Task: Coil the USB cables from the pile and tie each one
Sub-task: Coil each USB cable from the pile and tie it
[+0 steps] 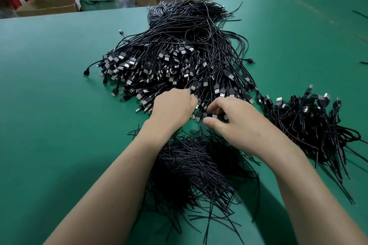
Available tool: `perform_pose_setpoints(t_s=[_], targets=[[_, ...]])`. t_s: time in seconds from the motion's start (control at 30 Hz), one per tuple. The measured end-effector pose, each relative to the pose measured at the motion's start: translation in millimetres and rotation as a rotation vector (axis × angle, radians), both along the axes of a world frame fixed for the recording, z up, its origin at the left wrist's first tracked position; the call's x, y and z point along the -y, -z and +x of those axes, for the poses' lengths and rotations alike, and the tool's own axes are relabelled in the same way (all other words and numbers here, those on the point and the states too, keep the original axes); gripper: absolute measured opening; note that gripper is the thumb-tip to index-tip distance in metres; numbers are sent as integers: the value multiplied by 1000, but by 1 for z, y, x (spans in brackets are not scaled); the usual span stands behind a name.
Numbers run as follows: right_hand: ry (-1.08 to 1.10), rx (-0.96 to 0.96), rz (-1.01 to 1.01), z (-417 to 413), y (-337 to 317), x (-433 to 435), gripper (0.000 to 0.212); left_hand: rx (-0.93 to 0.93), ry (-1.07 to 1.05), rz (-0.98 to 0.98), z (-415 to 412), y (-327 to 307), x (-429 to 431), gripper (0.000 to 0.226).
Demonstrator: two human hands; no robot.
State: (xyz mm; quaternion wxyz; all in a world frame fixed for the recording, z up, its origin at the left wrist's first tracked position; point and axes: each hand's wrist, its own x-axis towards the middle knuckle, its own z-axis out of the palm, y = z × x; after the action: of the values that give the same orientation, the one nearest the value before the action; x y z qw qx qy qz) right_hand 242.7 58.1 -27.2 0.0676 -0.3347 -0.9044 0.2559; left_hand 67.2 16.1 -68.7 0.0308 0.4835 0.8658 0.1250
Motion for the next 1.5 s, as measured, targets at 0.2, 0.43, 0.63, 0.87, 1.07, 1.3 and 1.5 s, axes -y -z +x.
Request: perform_pose_setpoints(t_s=[0.2,0.43,0.63,0.87,1.07,1.3,1.5], targets=[[40,-155,-252,1,-2,-5,69,480,272,208,20,-44,32,44],[202,-751,-1488,-11,-5,1,76,669,604,-127,39,-80,83,30],[373,-1083,-1702,-11,-17,8,32,401,375,-215,31,-59,81,27],[50,-838,-1570,-1,-33,16,36,187,524,471,20,-57,78,63],[-351,-572,-1470,1,-35,30,41,289,597,606,24,-62,76,34],[-554,-464,-1425,6,-33,25,43,118,583,736,3,-80,96,15],[-562,-828,-1655,9,-39,15,36,415,567,543,21,-63,86,31]])
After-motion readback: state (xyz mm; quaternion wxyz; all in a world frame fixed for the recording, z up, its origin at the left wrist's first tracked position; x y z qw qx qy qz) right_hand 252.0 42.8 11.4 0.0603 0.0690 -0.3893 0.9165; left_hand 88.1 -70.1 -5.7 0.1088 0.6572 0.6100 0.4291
